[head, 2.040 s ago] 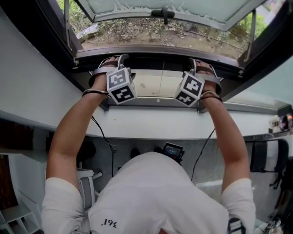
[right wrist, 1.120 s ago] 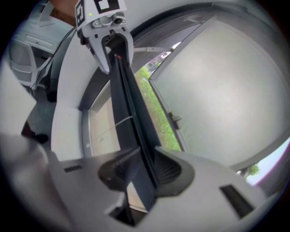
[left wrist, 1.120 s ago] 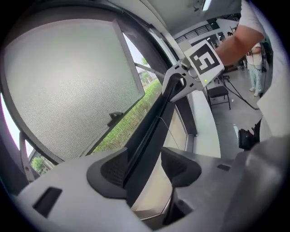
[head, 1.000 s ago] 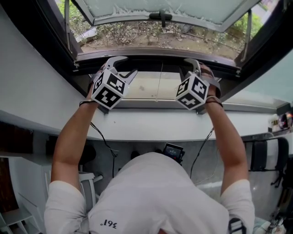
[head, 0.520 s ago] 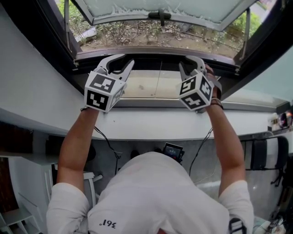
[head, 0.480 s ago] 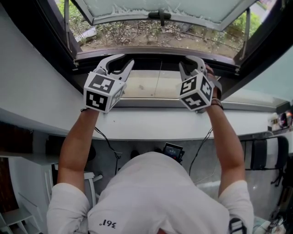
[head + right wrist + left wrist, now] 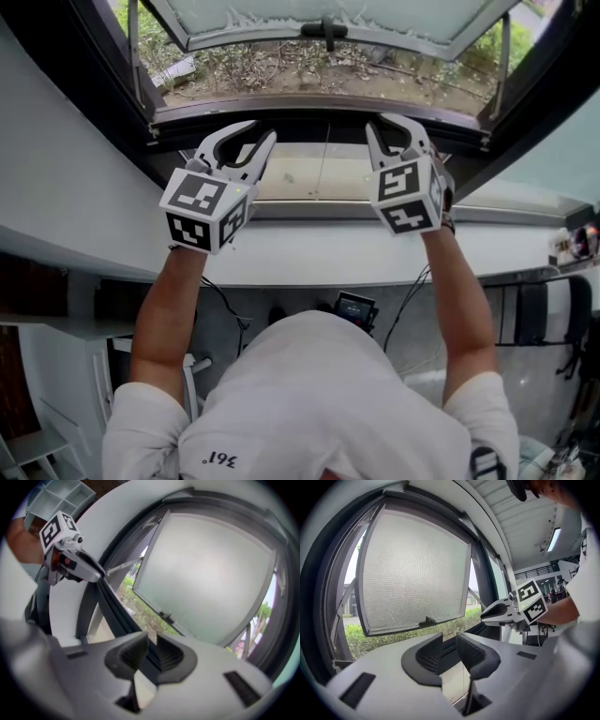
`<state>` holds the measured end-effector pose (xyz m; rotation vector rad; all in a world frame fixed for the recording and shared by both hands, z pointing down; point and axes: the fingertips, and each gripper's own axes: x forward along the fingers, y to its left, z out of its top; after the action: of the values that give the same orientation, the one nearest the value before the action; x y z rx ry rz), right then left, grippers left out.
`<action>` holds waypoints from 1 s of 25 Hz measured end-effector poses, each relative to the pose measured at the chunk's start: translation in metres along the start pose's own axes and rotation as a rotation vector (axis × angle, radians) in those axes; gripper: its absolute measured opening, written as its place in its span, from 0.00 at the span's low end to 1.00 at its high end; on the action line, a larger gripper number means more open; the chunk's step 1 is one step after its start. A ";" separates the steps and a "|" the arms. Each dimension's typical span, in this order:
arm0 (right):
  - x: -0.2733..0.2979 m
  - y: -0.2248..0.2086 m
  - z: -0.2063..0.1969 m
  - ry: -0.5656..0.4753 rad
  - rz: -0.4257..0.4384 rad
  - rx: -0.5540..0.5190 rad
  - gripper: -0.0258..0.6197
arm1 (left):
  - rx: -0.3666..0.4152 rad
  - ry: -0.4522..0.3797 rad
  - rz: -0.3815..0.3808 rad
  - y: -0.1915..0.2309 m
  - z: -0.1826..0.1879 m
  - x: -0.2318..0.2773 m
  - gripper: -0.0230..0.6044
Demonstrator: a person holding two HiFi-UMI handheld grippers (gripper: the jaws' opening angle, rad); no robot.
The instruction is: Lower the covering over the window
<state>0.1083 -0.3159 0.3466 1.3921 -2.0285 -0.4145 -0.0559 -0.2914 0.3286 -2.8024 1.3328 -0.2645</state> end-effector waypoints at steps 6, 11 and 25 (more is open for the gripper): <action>-0.014 0.002 0.009 -0.054 -0.007 0.149 0.13 | -0.067 -0.033 0.013 -0.004 -0.003 -0.011 0.19; -0.023 0.008 0.007 -0.084 0.002 0.292 0.12 | -0.125 -0.039 0.016 -0.005 -0.016 -0.019 0.18; -0.036 0.039 -0.023 -0.063 0.045 0.595 0.11 | -0.260 -0.049 -0.002 -0.013 -0.048 -0.054 0.11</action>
<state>0.1045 -0.2654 0.3746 1.6766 -2.3399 0.1919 -0.0866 -0.2392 0.3694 -2.9945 1.4502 -0.0234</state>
